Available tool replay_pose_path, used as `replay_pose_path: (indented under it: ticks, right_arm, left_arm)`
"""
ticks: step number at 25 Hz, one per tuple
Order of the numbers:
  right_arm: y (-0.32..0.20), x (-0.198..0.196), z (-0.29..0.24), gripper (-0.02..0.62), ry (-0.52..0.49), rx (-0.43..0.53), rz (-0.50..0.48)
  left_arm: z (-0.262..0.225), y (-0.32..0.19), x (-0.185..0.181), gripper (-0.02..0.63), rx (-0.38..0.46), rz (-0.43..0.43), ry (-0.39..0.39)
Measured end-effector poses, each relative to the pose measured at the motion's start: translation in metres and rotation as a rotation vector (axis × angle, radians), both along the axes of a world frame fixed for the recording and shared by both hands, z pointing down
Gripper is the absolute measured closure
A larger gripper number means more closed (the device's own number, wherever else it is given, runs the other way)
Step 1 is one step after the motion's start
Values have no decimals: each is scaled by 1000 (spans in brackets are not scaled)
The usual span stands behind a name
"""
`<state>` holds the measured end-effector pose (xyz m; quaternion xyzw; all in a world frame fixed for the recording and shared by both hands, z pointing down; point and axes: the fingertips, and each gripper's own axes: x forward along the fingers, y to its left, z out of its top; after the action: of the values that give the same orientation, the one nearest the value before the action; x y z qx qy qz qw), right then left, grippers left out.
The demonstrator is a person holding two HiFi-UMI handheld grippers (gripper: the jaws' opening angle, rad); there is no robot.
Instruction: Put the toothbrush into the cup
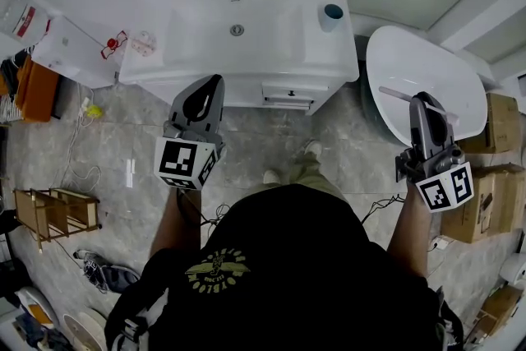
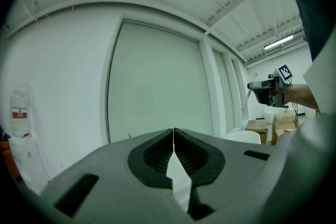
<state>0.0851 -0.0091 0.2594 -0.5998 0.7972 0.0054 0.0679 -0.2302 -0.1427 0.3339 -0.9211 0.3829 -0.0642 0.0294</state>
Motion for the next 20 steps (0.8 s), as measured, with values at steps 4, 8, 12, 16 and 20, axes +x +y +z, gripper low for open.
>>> replay_pose_path:
  ticks: [4,8,12,16,20]
  right_arm:
    - [-2,-1,1,541,-6,1,-7]
    - [-2,-3,-2,541,-2,5,-12]
    - [-3,-3,-2,541,6,2,-12]
    - [-3,-3,-3,541,16,-3,-11]
    - [-5,-2,-3,541,21,-10,-11]
  left_arm:
    - [-2,1,1,592,3,0,-6]
    - [-1,3,-1,592,-2,2,-13]
    - [1,0,-2,592,-3,-2,-10]
    - [1,-2,-2,592,-1,-4,1]
    - [6,-3,1,592,-14,-3,4]
